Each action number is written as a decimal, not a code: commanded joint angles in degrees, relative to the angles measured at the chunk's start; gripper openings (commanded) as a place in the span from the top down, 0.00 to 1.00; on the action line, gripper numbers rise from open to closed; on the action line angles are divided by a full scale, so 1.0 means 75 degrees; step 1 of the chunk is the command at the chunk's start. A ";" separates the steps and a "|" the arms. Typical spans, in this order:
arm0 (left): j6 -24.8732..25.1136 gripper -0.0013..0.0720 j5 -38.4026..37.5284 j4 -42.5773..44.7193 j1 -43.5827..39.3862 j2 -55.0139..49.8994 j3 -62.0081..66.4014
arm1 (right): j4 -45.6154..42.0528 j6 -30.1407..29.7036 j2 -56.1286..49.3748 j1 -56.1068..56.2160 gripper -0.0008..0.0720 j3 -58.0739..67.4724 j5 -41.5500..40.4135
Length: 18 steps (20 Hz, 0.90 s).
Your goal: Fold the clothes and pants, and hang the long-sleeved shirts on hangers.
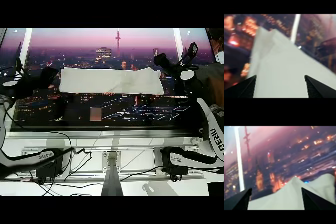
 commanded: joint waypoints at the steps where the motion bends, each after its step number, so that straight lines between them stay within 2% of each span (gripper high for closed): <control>1: -0.1139 0.02 -0.1224 0.3086 0.0539 -0.0309 0.0487 | -0.0918 0.0006 -0.0041 -0.0446 0.04 0.0096 0.1431; 2: -0.1271 0.02 -0.1638 0.3494 0.0478 -0.0554 0.0740 | -0.1142 0.0006 -0.0064 -0.0493 0.04 0.0122 0.1810; 4: -0.1268 0.02 -0.2282 0.3246 0.0154 -0.1174 0.1294 | -0.1367 0.0003 -0.0201 -0.0484 0.05 0.0268 0.2713; 6: -0.1265 0.02 -0.2261 0.2923 -0.0399 -0.1754 0.1760 | -0.1367 0.0003 -0.0428 -0.0484 0.14 0.0539 0.3669; 9: -0.1037 0.03 -0.1801 0.2949 -0.1204 -0.2500 0.2445 | -0.1402 -0.0026 -0.0592 -0.0347 0.16 0.0973 0.4156; 10: -0.1040 0.15 -0.1518 0.2955 -0.1387 -0.2658 0.2637 | -0.1440 -0.0029 -0.0592 -0.0230 0.32 0.1137 0.4080; 11: -0.1037 0.46 -0.1390 0.2958 -0.1504 -0.2748 0.2806 | -0.1445 -0.0122 -0.0595 -0.0090 0.53 0.1306 0.4013; 12: -0.1035 0.93 -0.1384 0.2958 -0.1562 -0.2760 0.2975 | -0.1454 -0.0344 -0.0595 0.0114 0.63 0.1478 0.3876; 13: -0.1008 0.96 -0.1501 0.2961 -0.1577 -0.2713 0.3150 | -0.1533 -0.0405 -0.0597 0.0358 0.66 0.1623 0.3652; 15: -0.1014 0.97 -0.2174 0.3270 -0.1559 -0.2439 0.3585 | -0.1824 -0.0405 -0.0685 0.0868 0.97 0.1871 0.3212; 18: -0.1020 0.96 -0.3835 0.4057 -0.1513 -0.1542 0.4229 | -0.1833 -0.0391 -0.1274 0.1725 0.97 0.2471 0.3092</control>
